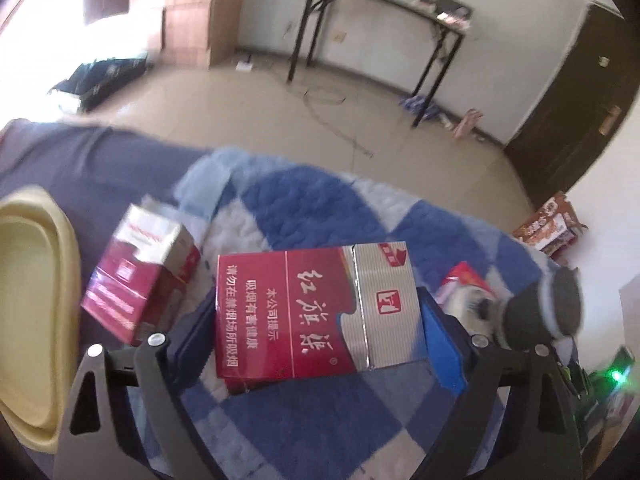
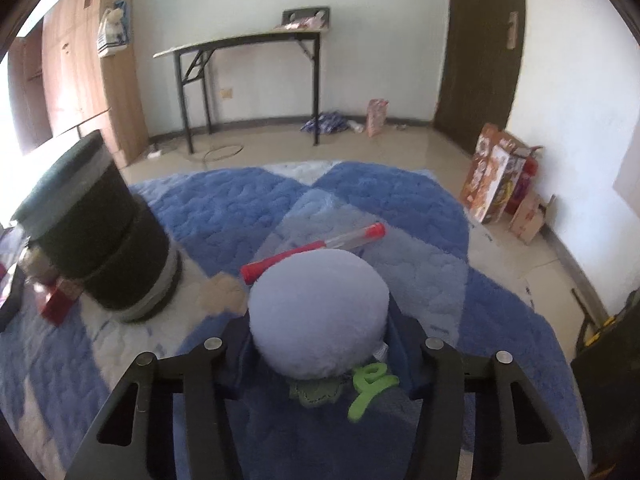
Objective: Organize rigid objects
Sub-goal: 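Carry the box and pompom into the yellow basin and open both tools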
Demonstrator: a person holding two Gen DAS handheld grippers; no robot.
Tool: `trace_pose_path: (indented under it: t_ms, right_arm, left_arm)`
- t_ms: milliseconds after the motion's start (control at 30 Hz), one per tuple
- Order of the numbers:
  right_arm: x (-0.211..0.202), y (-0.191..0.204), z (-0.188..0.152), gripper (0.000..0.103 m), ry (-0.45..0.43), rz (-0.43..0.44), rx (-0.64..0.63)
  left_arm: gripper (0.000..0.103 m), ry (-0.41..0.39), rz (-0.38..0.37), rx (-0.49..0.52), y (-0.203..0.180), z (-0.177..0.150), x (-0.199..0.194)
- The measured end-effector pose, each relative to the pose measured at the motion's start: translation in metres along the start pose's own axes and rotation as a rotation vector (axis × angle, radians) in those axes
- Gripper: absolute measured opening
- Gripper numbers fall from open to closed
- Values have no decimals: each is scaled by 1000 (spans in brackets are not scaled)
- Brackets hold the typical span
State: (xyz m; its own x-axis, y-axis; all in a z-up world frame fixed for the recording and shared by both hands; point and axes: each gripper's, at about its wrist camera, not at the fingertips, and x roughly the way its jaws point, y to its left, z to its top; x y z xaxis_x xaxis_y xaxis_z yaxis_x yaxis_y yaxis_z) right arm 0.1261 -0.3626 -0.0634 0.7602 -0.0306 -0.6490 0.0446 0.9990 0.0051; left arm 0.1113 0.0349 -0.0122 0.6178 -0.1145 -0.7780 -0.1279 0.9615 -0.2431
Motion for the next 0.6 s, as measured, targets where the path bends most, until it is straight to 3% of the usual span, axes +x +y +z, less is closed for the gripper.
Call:
trace_pose_path:
  t_ms: [133, 233, 367, 433, 600]
  right_arm:
    - [-24, -26, 3, 52, 60, 130, 25]
    - [-43, -42, 4, 52, 63, 184, 5]
    - [-80, -30, 8, 52, 20, 270, -93]
    - [-110, -9, 13, 52, -50, 328, -154]
    - [-177, 109, 9, 52, -164, 589, -413]
  left_arm:
    - [90, -128, -80, 83, 2, -11, -50]
    - [90, -221, -78, 126, 31, -19, -94]
    - [90, -281, -45, 146, 87, -27, -133]
    - [90, -321, 13, 156, 125, -31, -150]
    - [90, -221, 173, 107, 210, -25, -150]
